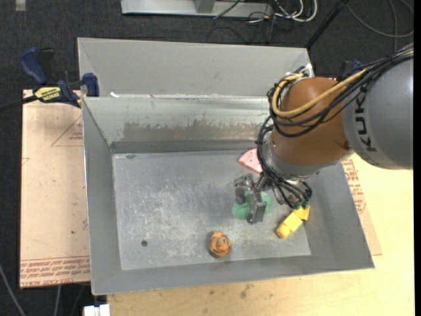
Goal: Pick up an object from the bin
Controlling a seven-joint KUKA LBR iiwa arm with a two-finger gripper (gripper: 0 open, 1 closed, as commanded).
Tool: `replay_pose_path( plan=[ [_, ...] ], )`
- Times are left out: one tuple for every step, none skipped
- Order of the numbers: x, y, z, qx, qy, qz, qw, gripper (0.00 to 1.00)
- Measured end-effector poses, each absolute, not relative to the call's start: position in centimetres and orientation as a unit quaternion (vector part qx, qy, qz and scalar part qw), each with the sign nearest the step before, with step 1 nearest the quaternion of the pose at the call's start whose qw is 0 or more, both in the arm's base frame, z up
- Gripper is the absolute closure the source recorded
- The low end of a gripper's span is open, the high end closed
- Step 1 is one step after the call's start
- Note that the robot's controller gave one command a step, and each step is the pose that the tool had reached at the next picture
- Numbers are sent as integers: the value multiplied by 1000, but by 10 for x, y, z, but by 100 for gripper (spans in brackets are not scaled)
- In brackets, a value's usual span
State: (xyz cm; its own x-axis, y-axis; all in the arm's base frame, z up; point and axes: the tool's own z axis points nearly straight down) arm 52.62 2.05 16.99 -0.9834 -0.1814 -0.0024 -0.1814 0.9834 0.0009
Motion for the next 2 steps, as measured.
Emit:
replay_pose_path(
  plan=[
    [526,20,170,-91,996,1,1,100],
    [527,23,281,-81,997,0,2,100]
  ],
)
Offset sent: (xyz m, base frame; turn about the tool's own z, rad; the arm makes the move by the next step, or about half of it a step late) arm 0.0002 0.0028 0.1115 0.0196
